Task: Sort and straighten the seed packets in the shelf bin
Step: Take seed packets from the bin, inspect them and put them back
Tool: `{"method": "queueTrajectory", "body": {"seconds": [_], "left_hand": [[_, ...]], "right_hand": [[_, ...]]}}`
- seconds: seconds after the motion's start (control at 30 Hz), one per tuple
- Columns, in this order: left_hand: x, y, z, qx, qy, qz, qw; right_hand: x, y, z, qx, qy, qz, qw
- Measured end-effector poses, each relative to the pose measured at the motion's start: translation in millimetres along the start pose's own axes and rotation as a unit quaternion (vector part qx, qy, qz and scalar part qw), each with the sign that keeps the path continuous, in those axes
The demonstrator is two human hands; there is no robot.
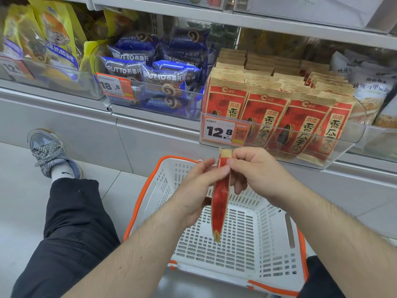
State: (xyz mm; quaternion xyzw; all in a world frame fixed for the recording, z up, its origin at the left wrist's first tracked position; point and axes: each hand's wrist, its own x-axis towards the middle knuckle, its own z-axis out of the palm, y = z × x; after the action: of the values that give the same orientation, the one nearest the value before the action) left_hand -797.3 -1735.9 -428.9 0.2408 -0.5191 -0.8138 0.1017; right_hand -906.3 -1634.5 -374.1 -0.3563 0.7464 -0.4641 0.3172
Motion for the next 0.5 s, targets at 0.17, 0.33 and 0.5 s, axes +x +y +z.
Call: {"method": "queueTrajectory", "body": {"seconds": [0.17,0.33,0.5], "left_hand": [[0.0,1.7,-0.3,-0.096,-0.076,0.018,0.992],[-4.6,4.4,5.6,-0.092,-0.093,0.012,0.991],[-6.0,6.0,7.1,-0.083,-0.086,-0.001,0.993]], "right_hand": [[0.7,-2.6,1.1,0.09,-0.024,0.0,0.996],[1.2,0.0,0.0,0.125,-0.03,0.001,0.992],[1.5,1.8,-1.8,0.138,-0.032,0.007,0.99]]}}
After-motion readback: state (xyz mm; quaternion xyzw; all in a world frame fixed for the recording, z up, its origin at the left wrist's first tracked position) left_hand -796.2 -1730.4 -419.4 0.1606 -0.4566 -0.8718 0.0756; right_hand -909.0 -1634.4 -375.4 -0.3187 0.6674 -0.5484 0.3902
